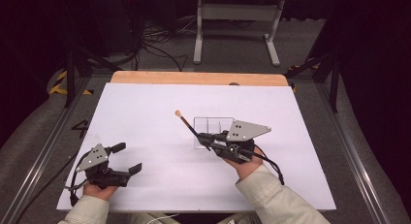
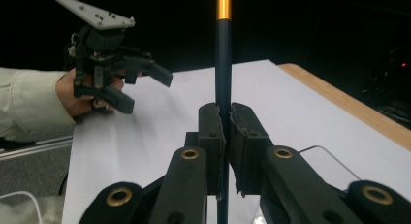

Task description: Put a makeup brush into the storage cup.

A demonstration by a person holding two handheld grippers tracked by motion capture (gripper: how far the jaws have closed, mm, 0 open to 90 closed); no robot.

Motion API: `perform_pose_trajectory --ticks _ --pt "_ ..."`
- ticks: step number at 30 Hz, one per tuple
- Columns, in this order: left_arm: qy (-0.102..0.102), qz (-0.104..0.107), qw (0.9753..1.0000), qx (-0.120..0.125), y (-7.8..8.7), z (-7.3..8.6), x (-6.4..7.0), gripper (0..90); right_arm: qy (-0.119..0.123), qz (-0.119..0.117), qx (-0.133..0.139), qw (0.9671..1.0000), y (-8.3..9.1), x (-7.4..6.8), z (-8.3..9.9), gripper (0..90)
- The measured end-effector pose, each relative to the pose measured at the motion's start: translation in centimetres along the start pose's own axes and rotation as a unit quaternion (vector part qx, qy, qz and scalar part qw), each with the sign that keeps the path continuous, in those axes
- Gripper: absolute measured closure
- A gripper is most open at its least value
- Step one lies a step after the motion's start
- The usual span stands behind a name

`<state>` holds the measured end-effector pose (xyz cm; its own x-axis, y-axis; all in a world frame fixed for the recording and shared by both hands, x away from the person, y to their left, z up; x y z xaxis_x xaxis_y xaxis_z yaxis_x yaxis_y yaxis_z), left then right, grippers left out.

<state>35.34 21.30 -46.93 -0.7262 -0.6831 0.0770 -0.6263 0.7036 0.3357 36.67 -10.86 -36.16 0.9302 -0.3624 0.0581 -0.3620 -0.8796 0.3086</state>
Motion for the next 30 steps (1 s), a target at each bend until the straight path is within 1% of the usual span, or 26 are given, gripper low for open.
perform_pose_trajectory --ticks 1,7,12,15,17,20,24,25,27,28,30 --pt "0.003 0.0 1.0 0.001 0.0 0.0 0.0 2.5 -0.002 0.004 0.001 1.0 0.1 0.2 0.0 83.8" --pt "0.002 0.001 1.0 0.001 0.0 0.0 0.0 2.5 -0.02 0.017 0.023 0.9994 0.4 1.0 0.0 83.9" --pt "0.002 0.001 1.0 0.0 0.0 0.0 0.0 2.6 -0.026 0.03 0.04 0.9984 0.5 1.6 -0.2 83.9" --pt "0.003 0.001 1.0 0.001 0.0 0.0 0.0 2.7 -0.031 0.031 0.047 0.9979 0.6 1.9 -0.2 83.9" --pt "0.001 0.001 1.0 -0.001 0.0 0.0 0.0 2.7 -0.032 0.033 0.048 0.9978 0.7 2.1 -0.2 83.9" --pt "0.003 0.001 1.0 0.0 0.0 0.0 0.0 2.7 -0.035 0.033 0.055 0.9973 0.8 2.5 -0.2 83.9" --pt "0.001 0.001 1.0 0.0 0.0 0.0 0.0 2.7 -0.035 0.046 0.064 0.9963 0.8 3.0 -0.2 83.9" --pt "0.001 0.001 1.0 0.0 0.0 0.0 0.0 2.7 -0.036 0.053 0.063 0.996 0.7 3.3 -0.1 83.8" --pt "0.0 0.001 1.0 -0.001 0.0 0.0 -0.1 2.7 -0.036 0.055 0.064 0.9958 0.7 3.4 -0.1 83.9" --pt "0.002 0.001 1.0 0.0 0.0 0.0 0.0 2.7 -0.037 0.057 0.067 0.9954 0.5 3.6 -0.1 83.9" --pt "0.002 0.001 1.0 0.0 0.0 0.0 0.0 2.7 -0.032 0.065 0.065 0.9952 0.4 3.8 0.0 83.9"
Point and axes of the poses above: each handheld gripper's, and its own axes: y roughly backward along the jaws, z roughly out of its underside, x roughly to its right, the point moved 5 cm from there along -y, roughly forward along the jaws, and after that the axes turned 3 degrees about -z, right-handed, at the moved point
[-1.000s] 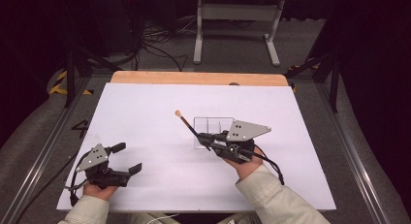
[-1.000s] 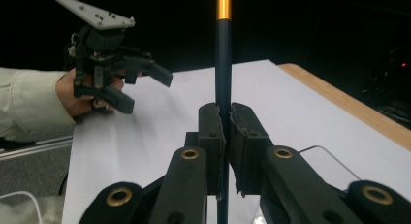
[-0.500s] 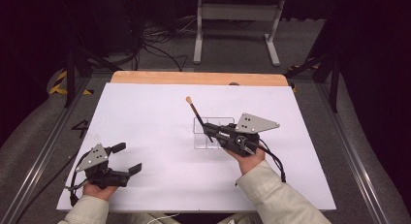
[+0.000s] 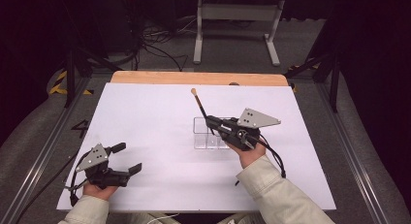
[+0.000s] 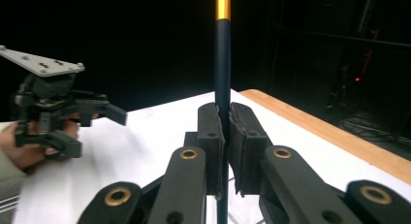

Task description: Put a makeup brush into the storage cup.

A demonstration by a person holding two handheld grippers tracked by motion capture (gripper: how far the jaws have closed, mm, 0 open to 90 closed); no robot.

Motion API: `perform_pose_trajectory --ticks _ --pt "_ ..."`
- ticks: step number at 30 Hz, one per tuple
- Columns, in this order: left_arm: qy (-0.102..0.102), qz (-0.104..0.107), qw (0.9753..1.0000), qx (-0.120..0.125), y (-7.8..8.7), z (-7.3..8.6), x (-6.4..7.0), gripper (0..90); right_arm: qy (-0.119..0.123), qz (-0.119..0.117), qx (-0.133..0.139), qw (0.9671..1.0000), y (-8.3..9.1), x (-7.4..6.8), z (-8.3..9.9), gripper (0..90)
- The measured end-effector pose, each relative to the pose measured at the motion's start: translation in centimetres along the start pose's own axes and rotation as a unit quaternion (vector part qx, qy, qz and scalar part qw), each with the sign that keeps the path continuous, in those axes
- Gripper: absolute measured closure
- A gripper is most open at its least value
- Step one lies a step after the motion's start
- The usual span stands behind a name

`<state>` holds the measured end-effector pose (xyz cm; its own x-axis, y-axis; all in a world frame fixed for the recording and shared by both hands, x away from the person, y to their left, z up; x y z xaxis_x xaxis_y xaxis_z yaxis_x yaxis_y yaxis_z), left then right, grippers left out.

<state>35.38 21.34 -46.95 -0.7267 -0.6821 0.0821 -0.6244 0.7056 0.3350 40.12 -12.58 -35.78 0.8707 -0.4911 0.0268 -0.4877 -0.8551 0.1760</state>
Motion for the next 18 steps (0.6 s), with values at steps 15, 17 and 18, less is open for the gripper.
perform_pose_trajectory --ticks 15,17,18 --pt "0.001 -0.001 1.0 0.001 0.0 0.0 0.0 2.6 0.0 0.062 -0.002 0.9981 -1.0 2.1 0.8 83.9" --pt "0.0 -0.002 1.0 0.0 0.0 0.0 0.0 2.6 -0.004 0.067 -0.001 0.9977 -1.1 2.4 1.1 83.8" --pt "0.0 -0.002 1.0 0.0 0.0 0.0 0.0 2.7 -0.006 0.069 -0.003 0.9976 -1.2 2.5 1.2 83.8"
Point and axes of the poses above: each handheld gripper's, and its own axes: y roughly backward along the jaws, z roughly out of its underside, x roughly to its right, the point moved 5 cm from there along -y, roughly forward along the jaws, and after that the axes turned 3 degrees about -z, right-handed, at the moved point
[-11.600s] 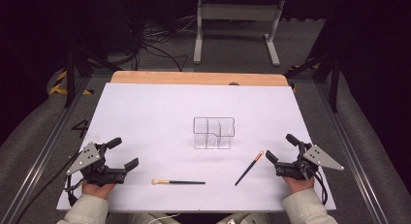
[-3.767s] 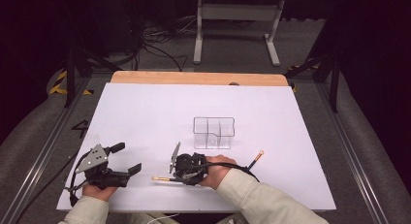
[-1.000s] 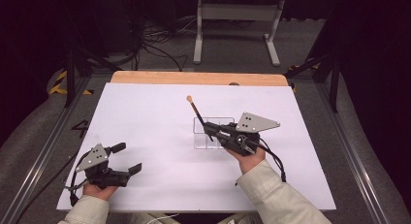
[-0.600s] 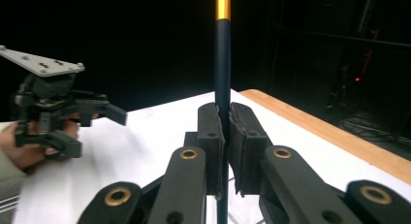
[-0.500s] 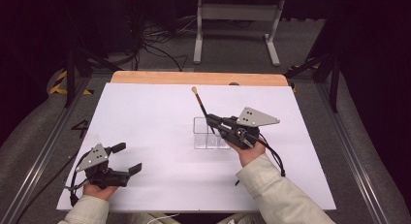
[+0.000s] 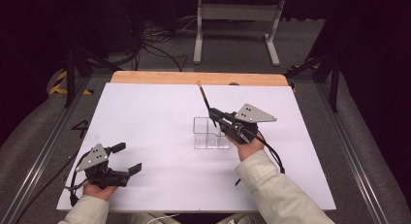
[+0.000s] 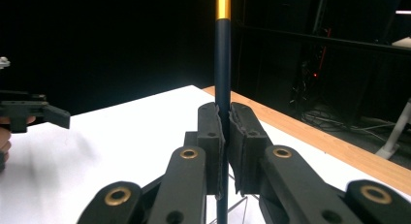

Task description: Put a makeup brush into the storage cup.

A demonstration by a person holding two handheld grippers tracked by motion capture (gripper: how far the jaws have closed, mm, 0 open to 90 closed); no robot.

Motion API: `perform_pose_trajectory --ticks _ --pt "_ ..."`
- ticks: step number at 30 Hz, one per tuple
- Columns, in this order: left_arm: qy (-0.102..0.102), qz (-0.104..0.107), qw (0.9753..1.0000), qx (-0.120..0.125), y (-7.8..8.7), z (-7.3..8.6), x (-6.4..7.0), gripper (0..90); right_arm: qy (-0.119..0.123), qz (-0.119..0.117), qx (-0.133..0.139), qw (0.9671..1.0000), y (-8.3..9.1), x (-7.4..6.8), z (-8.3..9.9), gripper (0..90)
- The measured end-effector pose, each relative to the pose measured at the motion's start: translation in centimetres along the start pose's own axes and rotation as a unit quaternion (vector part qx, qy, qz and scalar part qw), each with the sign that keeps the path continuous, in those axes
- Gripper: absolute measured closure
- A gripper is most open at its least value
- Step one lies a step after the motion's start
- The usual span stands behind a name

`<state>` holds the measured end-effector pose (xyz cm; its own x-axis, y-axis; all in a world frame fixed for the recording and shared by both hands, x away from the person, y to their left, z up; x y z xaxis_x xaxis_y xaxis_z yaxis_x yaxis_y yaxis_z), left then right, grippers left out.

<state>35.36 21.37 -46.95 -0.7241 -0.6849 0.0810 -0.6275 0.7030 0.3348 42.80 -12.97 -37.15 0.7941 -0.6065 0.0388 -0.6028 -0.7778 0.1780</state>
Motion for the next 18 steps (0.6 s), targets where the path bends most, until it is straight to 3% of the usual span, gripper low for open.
perform_pose_trajectory --ticks 9,18 --pt "-0.001 -0.001 1.0 0.0 0.0 0.0 0.0 2.7 -0.016 0.006 -0.022 0.9996 -0.9 0.5 2.0 83.9" --pt "0.0 0.001 1.0 0.0 0.0 0.0 0.0 2.7 -0.022 0.01 -0.043 0.9988 -1.2 0.7 2.9 83.8"
Point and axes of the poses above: each handheld gripper's, and its own axes: y roughly backward along the jaws, z roughly out of its underside, x roughly to its right, the point moved 5 cm from there along -y, roughly forward along the jaws, and after that the axes turned 3 degrees about -z, right-handed, at the moved point
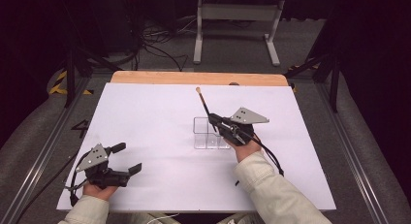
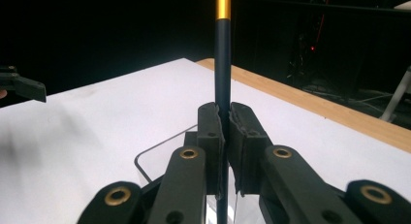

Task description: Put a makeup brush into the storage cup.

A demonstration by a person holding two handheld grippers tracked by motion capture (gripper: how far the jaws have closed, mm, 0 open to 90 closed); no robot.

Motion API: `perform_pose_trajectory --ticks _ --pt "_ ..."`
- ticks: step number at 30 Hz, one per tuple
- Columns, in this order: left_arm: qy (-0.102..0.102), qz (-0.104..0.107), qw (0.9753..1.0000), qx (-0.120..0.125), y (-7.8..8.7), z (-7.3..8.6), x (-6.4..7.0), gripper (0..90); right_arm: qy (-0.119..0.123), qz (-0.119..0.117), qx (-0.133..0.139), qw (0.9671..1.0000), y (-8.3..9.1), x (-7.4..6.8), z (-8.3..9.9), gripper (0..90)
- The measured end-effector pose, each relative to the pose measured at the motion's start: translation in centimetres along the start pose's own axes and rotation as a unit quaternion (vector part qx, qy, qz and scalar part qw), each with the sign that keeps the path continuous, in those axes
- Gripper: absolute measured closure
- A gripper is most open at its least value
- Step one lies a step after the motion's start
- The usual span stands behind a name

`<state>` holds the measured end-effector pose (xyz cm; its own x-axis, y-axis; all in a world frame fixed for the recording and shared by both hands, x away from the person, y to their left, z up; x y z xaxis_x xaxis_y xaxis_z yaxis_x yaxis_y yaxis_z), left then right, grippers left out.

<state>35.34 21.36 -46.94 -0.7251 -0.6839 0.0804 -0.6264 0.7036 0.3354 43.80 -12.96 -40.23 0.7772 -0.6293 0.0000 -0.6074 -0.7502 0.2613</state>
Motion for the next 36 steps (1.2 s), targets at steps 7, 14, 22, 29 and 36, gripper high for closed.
perform_pose_trajectory --ticks 7,14,22,29,36 --pt "-0.003 0.001 1.0 -0.001 0.0 0.0 0.0 2.7 -0.009 0.007 -0.023 0.9997 -0.2 0.1 0.9 83.8" --pt "-0.003 0.001 1.0 -0.001 -0.1 0.0 0.0 2.7 -0.022 0.009 -0.035 0.9991 -0.3 0.3 1.6 83.7" --pt "-0.002 0.002 1.0 -0.003 -0.1 0.0 0.0 2.6 -0.035 0.009 -0.056 0.9978 -0.4 0.3 2.1 83.5" --pt "-0.003 0.003 1.0 -0.003 -0.1 0.0 0.0 2.7 -0.048 0.009 -0.069 0.9964 -0.4 0.3 2.4 83.3" --pt "-0.003 0.002 1.0 -0.004 -0.1 0.0 0.0 2.7 -0.049 0.013 -0.076 0.9958 -0.3 0.3 2.5 83.1"
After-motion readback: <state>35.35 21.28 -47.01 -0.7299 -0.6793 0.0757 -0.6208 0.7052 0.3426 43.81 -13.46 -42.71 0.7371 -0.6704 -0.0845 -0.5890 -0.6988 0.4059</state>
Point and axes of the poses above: each handheld gripper's, and its own axes: y roughly backward along the jaws, z roughly out of its underside, x roughly to its right, the point moved 5 cm from there along -y, roughly forward along the jaws, and after that the axes turned 3 degrees about -z, right-handed, at the moved point
